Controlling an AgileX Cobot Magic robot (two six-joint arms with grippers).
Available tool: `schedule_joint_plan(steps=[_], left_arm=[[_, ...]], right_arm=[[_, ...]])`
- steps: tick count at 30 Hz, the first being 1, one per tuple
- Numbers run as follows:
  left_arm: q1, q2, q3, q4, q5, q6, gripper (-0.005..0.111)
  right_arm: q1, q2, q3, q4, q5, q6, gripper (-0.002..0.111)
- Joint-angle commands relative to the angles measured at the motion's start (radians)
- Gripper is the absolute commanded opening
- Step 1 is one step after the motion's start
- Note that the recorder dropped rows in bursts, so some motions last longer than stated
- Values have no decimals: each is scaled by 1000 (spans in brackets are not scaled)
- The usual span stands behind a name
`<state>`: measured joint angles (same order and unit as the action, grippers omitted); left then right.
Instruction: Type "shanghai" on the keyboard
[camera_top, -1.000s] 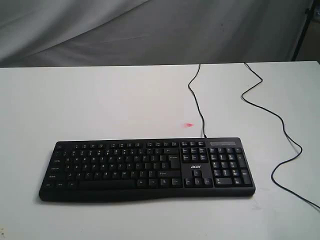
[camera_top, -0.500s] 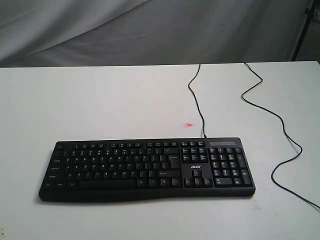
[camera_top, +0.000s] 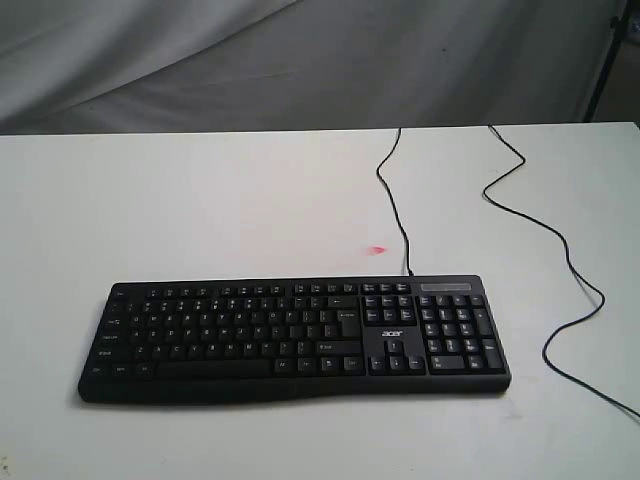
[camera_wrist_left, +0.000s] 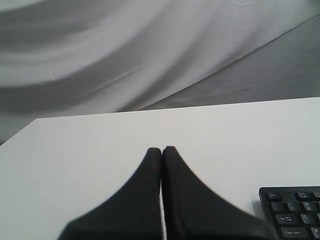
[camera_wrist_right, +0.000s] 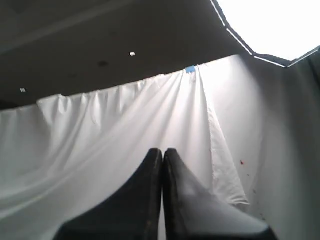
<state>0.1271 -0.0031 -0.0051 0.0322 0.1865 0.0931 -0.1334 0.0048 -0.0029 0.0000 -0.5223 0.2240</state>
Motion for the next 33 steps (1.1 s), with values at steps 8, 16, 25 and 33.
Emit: schedule_joint_plan(steps=[8, 16, 25, 33], left_arm=[[-4, 3, 5, -1, -3, -3, 1], [-4, 3, 5, -1, -3, -3, 1], [-4, 3, 5, -1, -3, -3, 1], [-4, 3, 5, -1, -3, -3, 1]], right_arm=[[-6, 152, -470, -275, 249, 366, 0], [-5, 527, -927, -576, 561, 422, 0], [-5, 877, -1167, -578, 782, 202, 0], [-5, 1228, -1361, -467, 1183, -130, 0]])
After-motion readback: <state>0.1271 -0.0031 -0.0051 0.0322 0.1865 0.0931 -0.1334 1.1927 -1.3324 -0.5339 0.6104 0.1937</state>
